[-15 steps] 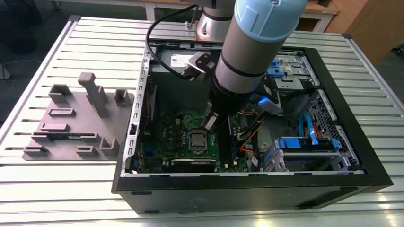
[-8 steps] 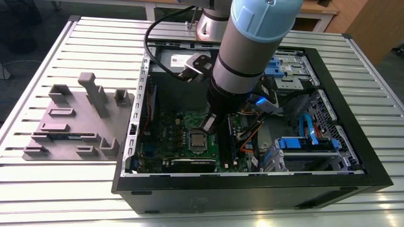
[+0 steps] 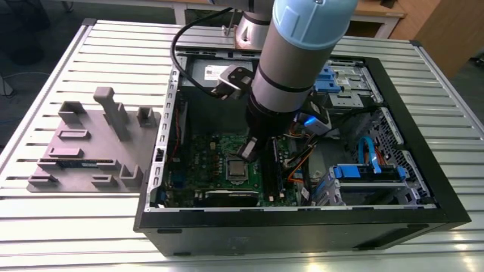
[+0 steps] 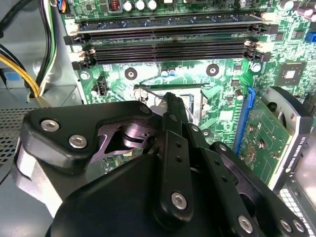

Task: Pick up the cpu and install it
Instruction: 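Install the first cpu locking lever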

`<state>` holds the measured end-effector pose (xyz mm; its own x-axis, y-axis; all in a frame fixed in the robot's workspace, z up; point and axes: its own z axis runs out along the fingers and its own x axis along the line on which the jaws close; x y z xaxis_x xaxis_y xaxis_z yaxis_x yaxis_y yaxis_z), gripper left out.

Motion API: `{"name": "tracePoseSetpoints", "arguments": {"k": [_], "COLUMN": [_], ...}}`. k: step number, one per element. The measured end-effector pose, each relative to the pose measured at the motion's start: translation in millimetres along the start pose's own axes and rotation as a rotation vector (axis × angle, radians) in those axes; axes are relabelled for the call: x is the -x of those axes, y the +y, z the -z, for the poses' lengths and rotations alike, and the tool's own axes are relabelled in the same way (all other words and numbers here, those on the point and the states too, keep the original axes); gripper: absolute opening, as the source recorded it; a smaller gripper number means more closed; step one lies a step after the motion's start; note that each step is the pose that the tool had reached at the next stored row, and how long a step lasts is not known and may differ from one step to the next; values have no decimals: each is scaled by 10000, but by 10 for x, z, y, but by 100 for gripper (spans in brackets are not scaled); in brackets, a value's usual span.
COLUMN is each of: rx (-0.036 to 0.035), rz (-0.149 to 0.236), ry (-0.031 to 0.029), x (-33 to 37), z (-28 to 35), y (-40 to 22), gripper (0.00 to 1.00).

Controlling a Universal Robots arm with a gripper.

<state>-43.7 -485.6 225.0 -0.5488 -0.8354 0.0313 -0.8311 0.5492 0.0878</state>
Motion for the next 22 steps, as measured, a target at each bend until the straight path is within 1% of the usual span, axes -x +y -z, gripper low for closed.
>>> {"name": "tracePoseSetpoints", "arguments": {"k": [4,9,15,22], "rx": [-30,-97,-102,-101], "rz": [71,83,81,79], "ry": [63,153,161,160], "x": [-8,-8,-5,16], "z": [-4,-19,-50,-84], "y": [12,12,11,21], "gripper": [11,11,11,11]}}
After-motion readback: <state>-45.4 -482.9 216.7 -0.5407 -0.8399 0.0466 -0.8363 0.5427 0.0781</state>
